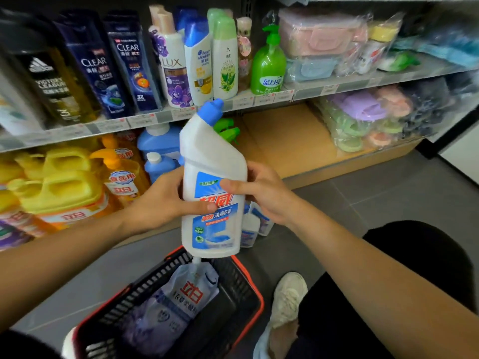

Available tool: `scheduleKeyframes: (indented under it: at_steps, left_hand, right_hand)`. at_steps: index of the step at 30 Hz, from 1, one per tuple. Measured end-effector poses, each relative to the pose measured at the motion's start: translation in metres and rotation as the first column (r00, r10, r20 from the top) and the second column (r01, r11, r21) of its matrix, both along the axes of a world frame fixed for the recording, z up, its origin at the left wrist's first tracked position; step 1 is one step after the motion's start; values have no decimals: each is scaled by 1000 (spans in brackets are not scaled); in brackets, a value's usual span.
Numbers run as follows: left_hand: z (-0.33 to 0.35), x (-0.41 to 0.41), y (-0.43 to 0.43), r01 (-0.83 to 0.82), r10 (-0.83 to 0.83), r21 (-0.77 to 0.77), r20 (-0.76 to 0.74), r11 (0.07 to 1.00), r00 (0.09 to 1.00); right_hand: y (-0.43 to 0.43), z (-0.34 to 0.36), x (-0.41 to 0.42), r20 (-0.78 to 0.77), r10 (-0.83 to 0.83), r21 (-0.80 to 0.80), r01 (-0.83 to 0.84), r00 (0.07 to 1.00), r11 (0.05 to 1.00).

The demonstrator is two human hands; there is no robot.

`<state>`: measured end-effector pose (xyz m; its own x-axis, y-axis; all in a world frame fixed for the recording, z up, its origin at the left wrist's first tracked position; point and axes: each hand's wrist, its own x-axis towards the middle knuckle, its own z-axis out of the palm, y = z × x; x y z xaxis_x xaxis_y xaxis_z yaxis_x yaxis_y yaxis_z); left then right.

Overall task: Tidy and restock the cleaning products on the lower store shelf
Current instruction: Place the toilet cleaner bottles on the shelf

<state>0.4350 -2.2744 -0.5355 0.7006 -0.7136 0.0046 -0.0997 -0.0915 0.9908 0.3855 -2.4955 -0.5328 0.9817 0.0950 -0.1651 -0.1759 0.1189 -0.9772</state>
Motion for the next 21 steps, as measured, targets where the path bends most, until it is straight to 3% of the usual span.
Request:
scheduleKeyframes:
  at_steps: [3,6,11,17,19,21]
  left_hand:
    - [-11,-7,23,-72,68,80,49,994,996]
    - [-23,-12,43,-197,138,259,229,946,963]
    - [-40,-20,59,-382,-4,467,637,797,771]
    - [-56,-25,59,-510,-110,372,875,776,471]
    - [-58,-25,59,-534,-149,391,886,750,439]
    - [-59,-20,62,-533,-160,422,869,734,468]
  right_hand:
    - [7,-2,-1,46,93,-247,-79,995,966]
    - [10,-2,-2,53,89,-391,-62,995,918]
    - [25,-3,0,172,-89,-316,141,981,938]
    - [51,-27,6,68,-297,-263,304,952,916]
    - [55,-33,11,64,-345,-309,347,936,886]
    - [56,-37,14,73,-340,-328,345,937,879]
